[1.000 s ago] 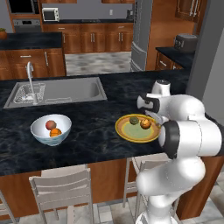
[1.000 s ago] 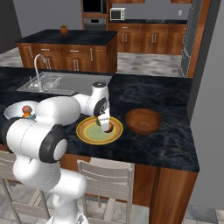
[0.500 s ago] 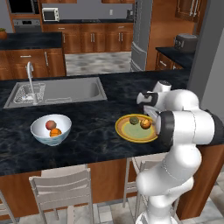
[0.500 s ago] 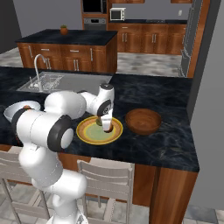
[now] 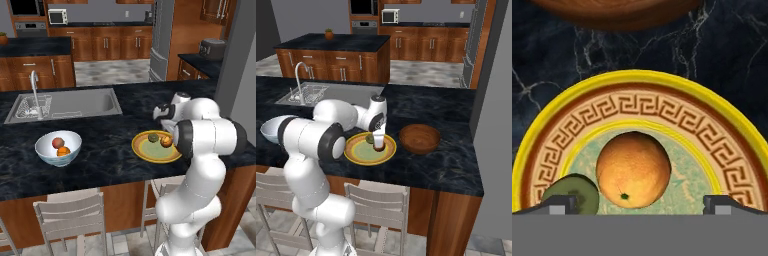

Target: Take the fruits from the plate on the dining counter and place two fruits in each bowl.

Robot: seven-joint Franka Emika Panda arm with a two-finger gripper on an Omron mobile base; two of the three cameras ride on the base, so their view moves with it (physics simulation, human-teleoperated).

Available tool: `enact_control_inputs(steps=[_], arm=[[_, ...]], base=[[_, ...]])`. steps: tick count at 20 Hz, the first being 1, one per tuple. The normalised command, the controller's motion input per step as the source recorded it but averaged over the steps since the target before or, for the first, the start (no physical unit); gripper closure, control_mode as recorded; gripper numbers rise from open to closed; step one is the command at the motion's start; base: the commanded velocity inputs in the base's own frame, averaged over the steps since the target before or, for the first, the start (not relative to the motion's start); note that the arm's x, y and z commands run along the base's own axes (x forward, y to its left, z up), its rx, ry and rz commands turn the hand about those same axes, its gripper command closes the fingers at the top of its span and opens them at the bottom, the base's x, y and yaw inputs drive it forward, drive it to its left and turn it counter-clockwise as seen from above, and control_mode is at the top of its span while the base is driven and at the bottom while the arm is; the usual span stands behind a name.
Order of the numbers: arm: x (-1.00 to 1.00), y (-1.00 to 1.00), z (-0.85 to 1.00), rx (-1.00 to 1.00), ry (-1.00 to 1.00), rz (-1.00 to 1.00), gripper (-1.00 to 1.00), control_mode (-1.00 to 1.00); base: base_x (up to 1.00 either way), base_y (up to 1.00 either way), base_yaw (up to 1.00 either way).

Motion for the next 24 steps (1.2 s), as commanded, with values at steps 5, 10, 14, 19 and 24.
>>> enact_control_inputs(steps=[5,10,14,19,24], arm=[[0.02,-0.03,-0.29,-0.01,0.02,0.00,-1.00,-1.00],[0.00,0.00,-0.20,0.00,0.03,0.00,-1.00,-1.00],[0.14,0.00,-0.16,0.00,0.01,0.00,-1.00,-1.00],[0.17,0.00,-0.16,0.00,0.00,0.00,-1.00,-1.00],[0.03,0.00,-0.22,0.00,0.00,0.00,-1.00,-1.00]], base=[[0.00,0.00,0.00],[0.00,0.00,0.00],[0.00,0.00,0.00],[0.00,0.00,0.00],[0.00,0.00,0.00]])
